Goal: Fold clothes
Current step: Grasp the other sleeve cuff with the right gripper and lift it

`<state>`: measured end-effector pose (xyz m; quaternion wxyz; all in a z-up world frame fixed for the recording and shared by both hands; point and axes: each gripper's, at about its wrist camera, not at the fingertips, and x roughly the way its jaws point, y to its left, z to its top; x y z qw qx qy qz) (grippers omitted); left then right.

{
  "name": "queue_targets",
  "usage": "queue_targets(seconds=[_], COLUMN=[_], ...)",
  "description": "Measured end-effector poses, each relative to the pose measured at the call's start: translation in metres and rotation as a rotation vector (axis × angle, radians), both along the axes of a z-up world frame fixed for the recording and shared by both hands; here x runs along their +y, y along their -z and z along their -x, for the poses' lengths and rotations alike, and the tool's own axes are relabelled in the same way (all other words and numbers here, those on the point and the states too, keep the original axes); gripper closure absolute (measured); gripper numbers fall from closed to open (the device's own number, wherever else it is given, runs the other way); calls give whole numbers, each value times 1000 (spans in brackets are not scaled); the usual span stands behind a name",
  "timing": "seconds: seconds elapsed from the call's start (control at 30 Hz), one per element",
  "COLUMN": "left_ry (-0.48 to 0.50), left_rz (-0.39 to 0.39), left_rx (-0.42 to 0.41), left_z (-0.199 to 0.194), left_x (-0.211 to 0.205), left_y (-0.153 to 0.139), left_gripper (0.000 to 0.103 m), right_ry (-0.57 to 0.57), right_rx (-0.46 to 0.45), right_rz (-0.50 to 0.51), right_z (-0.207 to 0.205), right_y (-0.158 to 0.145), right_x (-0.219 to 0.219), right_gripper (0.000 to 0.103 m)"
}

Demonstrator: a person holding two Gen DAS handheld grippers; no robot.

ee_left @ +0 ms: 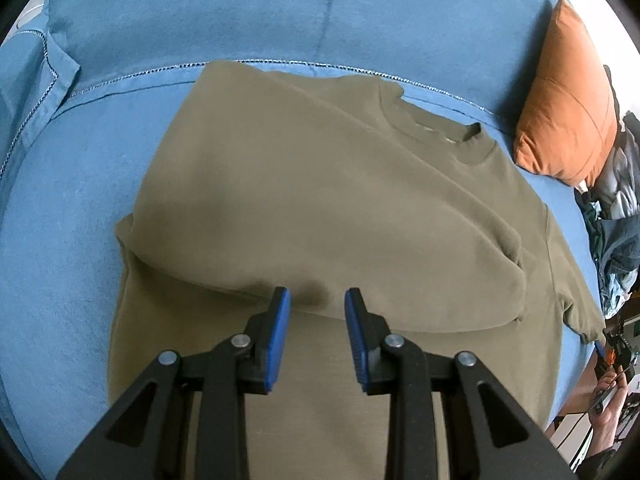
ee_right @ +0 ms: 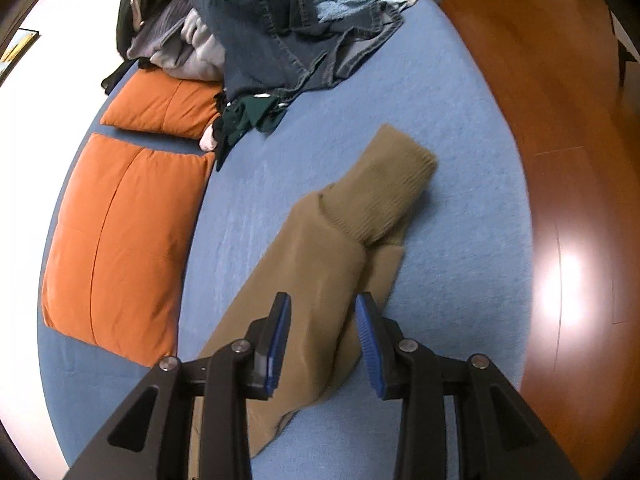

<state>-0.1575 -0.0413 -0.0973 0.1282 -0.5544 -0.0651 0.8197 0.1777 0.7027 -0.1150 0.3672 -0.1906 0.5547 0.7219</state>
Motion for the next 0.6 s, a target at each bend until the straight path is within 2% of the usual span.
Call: queue_targets(seconds=[0.17, 0.4, 0.47, 0.6], left_ry=[1, -5, -8, -10], left_rz=[-18, -25, -26, -27], left_rx=[16, 9, 9, 11], left_z=[1, 3, 3, 2], left_x=[3, 5, 4, 5], left_y=[-4, -3, -3, -5], left_gripper=[75, 75, 75, 75], right_ry=[7, 24, 22, 28], right_rx=[8, -50, -62, -59], right_rz=[6, -1, -17, -66], right_z=[-6, -2, -1, 1], right_y=[5, 12, 10, -3], right_x=[2, -1, 0, -5], right_gripper=[69, 71, 87, 96])
